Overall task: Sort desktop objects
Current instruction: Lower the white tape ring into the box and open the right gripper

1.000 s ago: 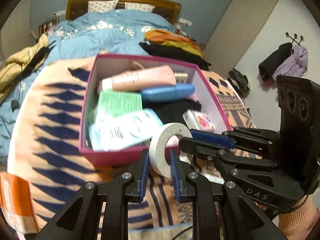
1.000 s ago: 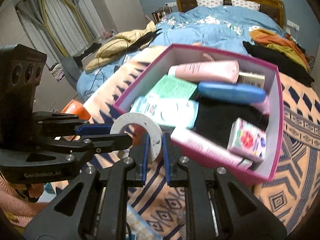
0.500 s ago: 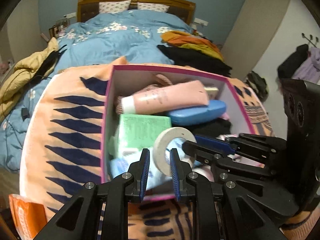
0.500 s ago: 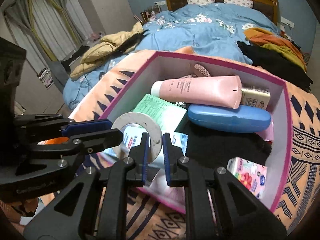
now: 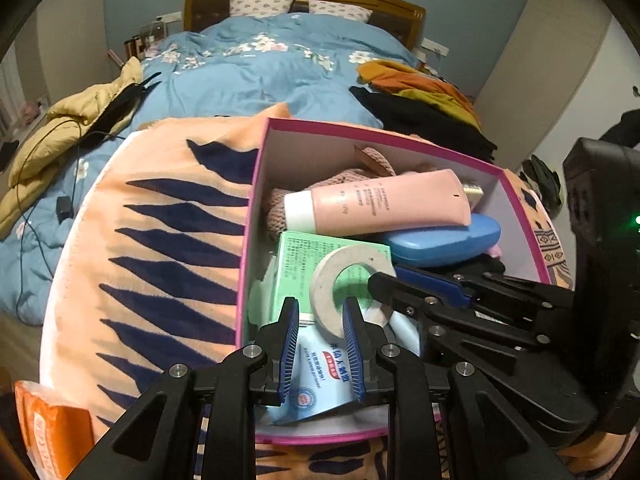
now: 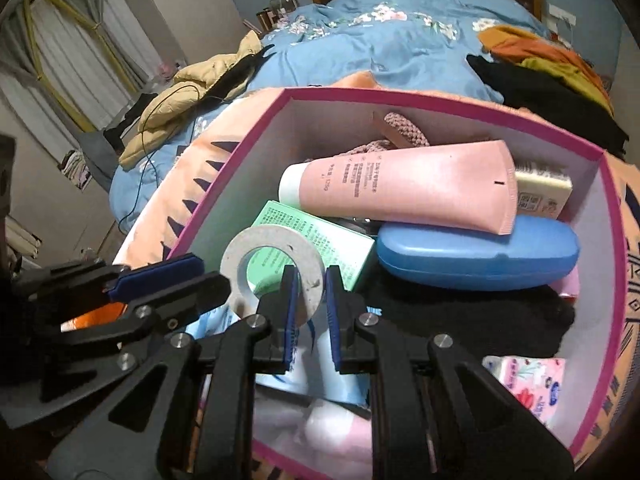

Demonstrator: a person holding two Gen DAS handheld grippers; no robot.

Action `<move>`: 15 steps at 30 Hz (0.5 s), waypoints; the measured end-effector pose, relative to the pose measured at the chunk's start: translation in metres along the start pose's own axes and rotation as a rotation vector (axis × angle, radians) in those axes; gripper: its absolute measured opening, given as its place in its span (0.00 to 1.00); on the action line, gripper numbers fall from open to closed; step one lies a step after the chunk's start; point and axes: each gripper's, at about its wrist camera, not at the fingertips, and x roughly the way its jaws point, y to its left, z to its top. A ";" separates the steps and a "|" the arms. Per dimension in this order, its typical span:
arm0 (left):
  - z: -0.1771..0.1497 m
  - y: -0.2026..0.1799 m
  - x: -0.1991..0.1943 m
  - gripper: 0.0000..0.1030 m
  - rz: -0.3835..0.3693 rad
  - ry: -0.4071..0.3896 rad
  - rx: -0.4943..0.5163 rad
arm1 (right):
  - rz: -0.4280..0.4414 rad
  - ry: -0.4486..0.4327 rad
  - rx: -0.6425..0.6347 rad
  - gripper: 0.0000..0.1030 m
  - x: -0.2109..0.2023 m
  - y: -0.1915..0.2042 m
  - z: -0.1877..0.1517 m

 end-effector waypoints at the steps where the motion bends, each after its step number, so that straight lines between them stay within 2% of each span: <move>1: 0.000 0.002 0.000 0.23 -0.002 -0.001 -0.007 | 0.005 0.007 0.006 0.16 0.003 0.000 0.000; 5: -0.002 0.006 0.001 0.24 -0.007 0.001 -0.023 | 0.042 0.010 0.037 0.20 0.005 -0.003 -0.001; 11: -0.007 -0.004 0.003 0.24 -0.013 0.005 0.002 | 0.074 -0.005 0.052 0.20 -0.005 -0.009 -0.006; 15: -0.009 -0.006 0.005 0.27 -0.010 0.013 0.010 | 0.085 0.024 0.054 0.20 -0.004 -0.013 -0.013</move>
